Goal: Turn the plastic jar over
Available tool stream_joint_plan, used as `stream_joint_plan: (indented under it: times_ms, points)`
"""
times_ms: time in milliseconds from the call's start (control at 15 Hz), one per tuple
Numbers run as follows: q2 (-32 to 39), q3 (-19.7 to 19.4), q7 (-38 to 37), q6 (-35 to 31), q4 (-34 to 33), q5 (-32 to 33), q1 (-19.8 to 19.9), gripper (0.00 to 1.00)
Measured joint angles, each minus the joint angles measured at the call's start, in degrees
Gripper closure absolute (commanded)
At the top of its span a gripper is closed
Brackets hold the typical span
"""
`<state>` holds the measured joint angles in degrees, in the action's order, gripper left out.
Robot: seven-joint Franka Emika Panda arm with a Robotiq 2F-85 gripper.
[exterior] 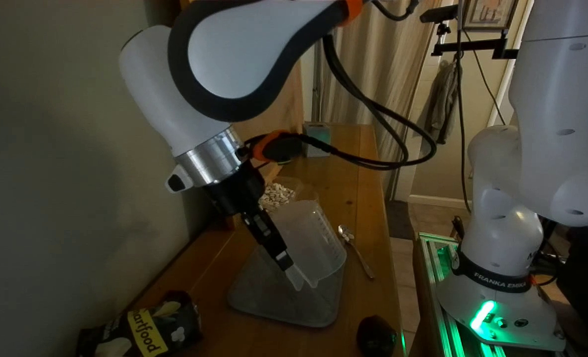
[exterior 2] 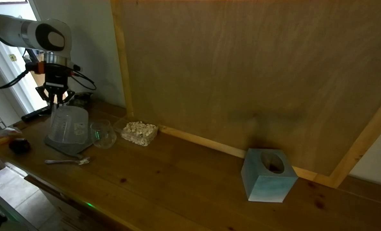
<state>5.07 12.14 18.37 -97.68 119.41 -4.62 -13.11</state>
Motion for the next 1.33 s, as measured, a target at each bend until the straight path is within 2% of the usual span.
stream_joint_plan:
  times_ms: [267, 533, 933, 1333]
  points:
    - [2.8, 0.4, 0.1, 7.2, -3.3, 1.0, -0.1, 0.95]
    - [6.6, 0.9, 1.1, 10.8, -6.9, 2.8, -0.2, 0.95]
    - [12.0, 1.6, 4.4, 10.8, -11.7, 4.7, -0.3, 0.95]
    - [15.0, 2.1, 8.0, 7.9, -14.3, 7.3, -0.3, 0.95]
